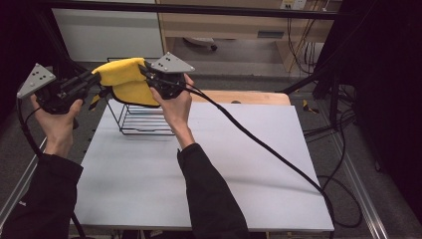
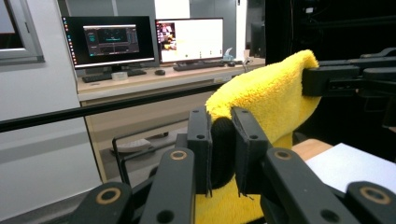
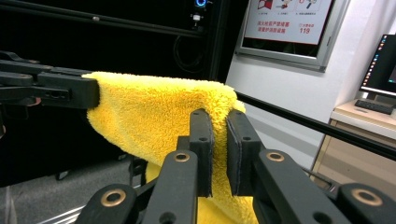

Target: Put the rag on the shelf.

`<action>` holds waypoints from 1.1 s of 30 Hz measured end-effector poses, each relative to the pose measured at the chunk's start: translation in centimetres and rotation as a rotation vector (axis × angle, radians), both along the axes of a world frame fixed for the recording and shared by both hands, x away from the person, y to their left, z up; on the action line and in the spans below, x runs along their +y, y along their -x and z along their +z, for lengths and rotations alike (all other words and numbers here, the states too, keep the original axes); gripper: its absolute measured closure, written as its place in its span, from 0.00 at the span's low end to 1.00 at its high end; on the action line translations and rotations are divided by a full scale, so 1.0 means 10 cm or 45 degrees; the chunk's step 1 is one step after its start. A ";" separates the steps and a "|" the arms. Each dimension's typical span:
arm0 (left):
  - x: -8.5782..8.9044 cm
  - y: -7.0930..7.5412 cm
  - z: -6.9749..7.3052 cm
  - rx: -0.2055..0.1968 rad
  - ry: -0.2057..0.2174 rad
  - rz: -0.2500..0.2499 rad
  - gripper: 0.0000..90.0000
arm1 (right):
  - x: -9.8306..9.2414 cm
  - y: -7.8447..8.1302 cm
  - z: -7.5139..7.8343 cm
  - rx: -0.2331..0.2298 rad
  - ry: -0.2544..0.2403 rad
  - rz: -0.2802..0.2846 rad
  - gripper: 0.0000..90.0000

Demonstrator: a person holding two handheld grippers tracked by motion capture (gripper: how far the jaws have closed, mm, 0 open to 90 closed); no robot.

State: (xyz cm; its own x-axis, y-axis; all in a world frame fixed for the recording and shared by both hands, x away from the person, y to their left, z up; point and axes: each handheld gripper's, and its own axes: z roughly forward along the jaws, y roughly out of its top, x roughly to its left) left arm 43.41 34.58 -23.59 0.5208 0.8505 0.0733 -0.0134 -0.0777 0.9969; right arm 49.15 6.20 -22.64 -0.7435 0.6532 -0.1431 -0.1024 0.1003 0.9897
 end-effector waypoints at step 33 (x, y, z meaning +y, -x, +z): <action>0.11 0.10 -0.20 0.291 0.141 -0.059 0.55 | -0.05 0.13 -0.35 0.123 0.203 0.057 0.91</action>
